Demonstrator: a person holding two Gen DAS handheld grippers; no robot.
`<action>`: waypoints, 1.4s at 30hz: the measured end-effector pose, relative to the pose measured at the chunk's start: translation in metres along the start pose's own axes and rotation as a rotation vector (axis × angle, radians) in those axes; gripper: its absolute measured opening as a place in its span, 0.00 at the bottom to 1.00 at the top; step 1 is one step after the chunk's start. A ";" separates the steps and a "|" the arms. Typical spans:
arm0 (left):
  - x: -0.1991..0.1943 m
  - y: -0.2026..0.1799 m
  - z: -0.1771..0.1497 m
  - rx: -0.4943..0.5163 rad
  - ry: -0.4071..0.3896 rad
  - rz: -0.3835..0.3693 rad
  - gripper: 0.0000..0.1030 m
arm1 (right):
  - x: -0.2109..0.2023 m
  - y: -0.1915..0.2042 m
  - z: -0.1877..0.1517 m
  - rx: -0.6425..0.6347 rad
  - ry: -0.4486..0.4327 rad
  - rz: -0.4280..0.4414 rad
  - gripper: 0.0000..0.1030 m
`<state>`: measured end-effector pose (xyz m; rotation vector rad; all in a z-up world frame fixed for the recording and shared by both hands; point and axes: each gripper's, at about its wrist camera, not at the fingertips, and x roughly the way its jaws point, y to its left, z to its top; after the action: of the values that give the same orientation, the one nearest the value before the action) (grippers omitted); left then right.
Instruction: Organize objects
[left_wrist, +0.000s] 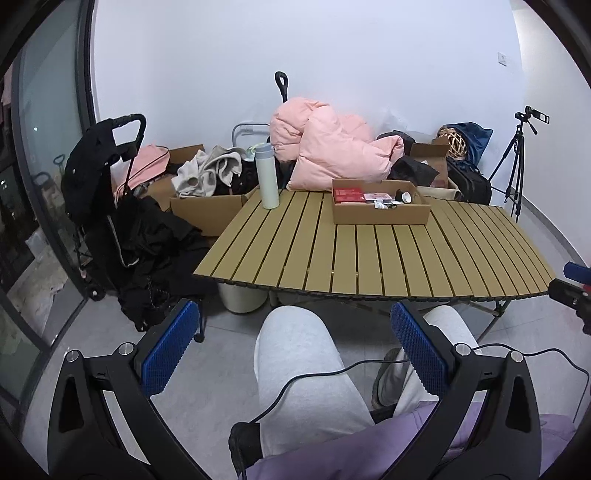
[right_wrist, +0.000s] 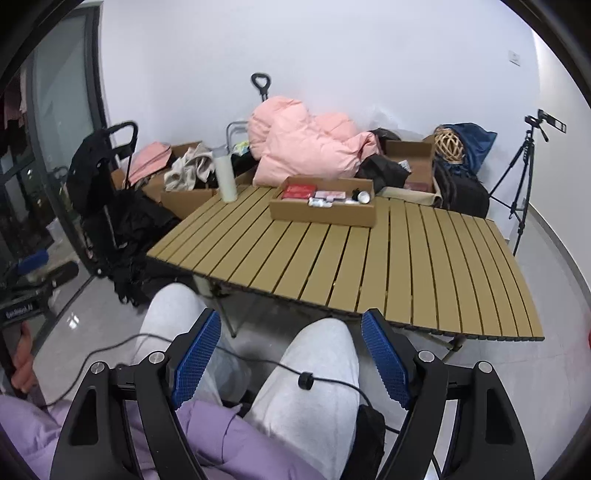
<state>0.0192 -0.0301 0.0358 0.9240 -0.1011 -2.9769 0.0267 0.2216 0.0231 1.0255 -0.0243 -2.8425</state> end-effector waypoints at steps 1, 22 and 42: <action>0.000 -0.001 -0.001 0.001 0.001 0.004 1.00 | 0.000 0.002 -0.001 -0.009 -0.002 -0.010 0.80; -0.003 -0.013 -0.007 0.032 -0.006 0.000 1.00 | 0.004 -0.002 -0.003 0.003 -0.007 0.003 0.80; -0.004 -0.013 -0.009 0.036 -0.012 0.002 1.00 | 0.000 -0.001 -0.004 0.008 -0.026 0.004 0.80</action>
<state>0.0281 -0.0173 0.0296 0.9091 -0.1568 -2.9887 0.0291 0.2222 0.0199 0.9887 -0.0396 -2.8549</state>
